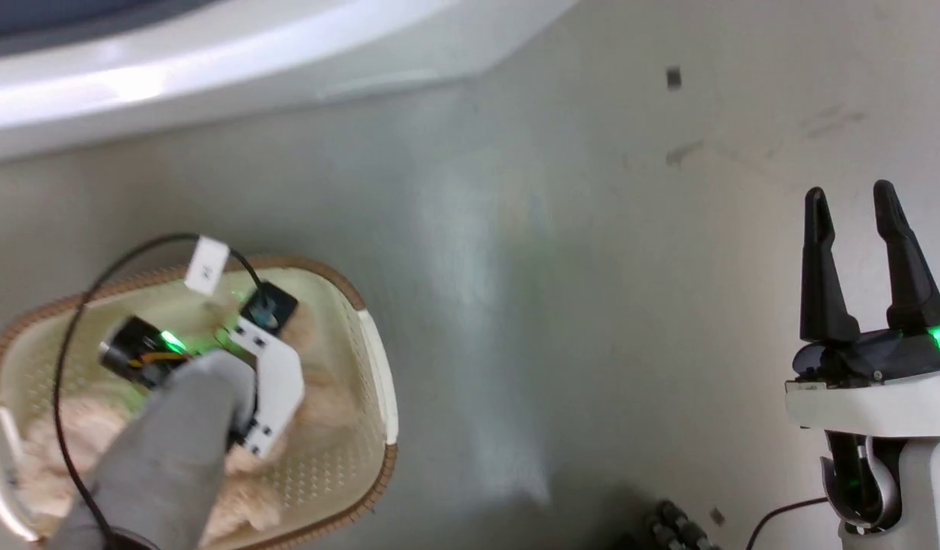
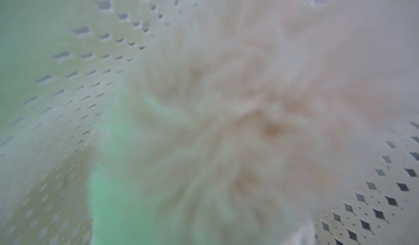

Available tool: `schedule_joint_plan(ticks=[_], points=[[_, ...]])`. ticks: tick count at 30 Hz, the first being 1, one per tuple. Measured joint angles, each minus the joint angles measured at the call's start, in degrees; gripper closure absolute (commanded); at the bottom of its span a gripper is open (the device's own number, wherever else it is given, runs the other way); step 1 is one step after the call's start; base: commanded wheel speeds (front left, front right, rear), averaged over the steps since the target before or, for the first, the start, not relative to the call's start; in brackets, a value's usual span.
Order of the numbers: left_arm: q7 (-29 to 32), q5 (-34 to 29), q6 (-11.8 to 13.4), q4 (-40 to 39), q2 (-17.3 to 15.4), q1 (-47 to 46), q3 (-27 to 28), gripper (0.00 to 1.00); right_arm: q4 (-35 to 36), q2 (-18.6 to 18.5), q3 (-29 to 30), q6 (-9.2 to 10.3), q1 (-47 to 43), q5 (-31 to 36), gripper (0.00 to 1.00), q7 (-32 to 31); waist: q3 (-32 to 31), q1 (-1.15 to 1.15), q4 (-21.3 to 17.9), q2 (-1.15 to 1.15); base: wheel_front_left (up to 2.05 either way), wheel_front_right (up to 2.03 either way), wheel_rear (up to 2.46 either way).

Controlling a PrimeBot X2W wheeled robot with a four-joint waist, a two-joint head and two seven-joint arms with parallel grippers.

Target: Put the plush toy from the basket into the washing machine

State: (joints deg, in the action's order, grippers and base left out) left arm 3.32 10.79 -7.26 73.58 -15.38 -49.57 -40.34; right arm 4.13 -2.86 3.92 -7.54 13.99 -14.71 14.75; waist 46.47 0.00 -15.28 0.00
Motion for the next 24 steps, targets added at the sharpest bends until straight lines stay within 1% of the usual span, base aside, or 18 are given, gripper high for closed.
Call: schedule_joint_plan(ticks=[7, 13, 19, 24], points=[[-4.82, 4.15, 0.00, -0.24, 3.24, 4.95, 0.20, 1.00, -1.62, 0.00, 0.78, 0.00, -1.22, 2.37, 0.00, 0.00, -8.40, 0.00, 2.09, 0.00, 0.00, 0.00, 0.00], [-10.26, 8.44, 0.00, -1.26, 5.06, 9.18, 1.00, 1.00, -2.78, 0.01, 1.18, 0.00, -3.50, 3.82, 0.00, 0.00, -16.02, 0.00, 4.65, 0.00, 0.00, 0.00, 0.00], [-15.58, 11.40, 0.00, -2.91, 6.01, 12.83, 1.64, 1.00, -3.48, 0.00, 1.30, 0.00, -5.95, 5.19, 0.00, 0.00, -23.04, -0.01, 7.69, 0.00, 0.00, 0.00, 0.00], [-17.53, 13.45, 0.00, -5.38, 6.11, 15.51, 2.81, 1.00, -3.68, 0.01, 1.49, 0.00, -7.78, 5.86, 0.00, 0.00, -27.89, -0.01, 10.42, 0.00, 0.00, 0.00, 0.00]])
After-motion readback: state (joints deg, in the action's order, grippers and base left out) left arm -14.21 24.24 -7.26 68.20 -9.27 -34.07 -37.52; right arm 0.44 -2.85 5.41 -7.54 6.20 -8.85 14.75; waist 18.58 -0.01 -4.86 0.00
